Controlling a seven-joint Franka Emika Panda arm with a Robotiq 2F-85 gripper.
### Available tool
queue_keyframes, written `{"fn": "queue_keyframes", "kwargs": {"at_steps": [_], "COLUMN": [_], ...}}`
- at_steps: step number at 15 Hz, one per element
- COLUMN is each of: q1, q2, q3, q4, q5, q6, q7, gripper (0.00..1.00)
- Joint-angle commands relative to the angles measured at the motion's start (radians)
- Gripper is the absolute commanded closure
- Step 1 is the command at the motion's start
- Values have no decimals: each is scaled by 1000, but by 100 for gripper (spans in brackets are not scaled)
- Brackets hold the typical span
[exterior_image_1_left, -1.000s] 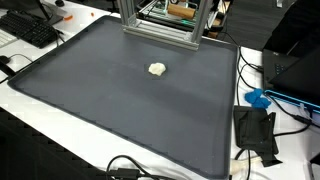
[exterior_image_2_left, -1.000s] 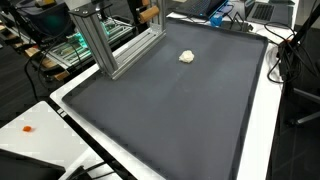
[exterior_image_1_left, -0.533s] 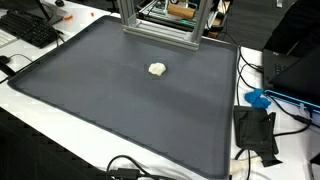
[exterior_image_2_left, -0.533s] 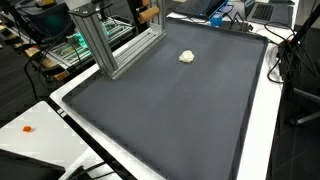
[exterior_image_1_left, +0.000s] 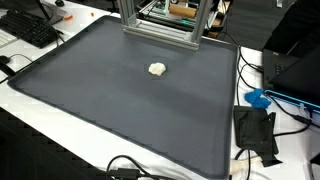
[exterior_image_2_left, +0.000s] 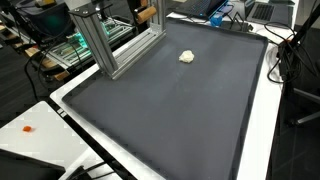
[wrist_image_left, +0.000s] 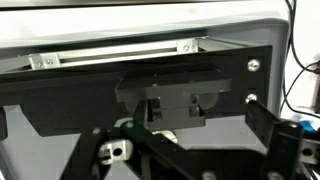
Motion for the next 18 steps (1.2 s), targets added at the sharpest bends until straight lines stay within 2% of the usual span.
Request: {"fn": "queue_keyframes", "kwargs": {"at_steps": [1,13,18], "q1": [10,5,2], "q2": [-37,-71,-85], "q3": [-23,-32,-42], "q4": [-26,-100,-112], "q5": [30,5,-6], "q6": [18,151,140], "q7": [-16,-50,-71], "gripper": [0,0,0]}}
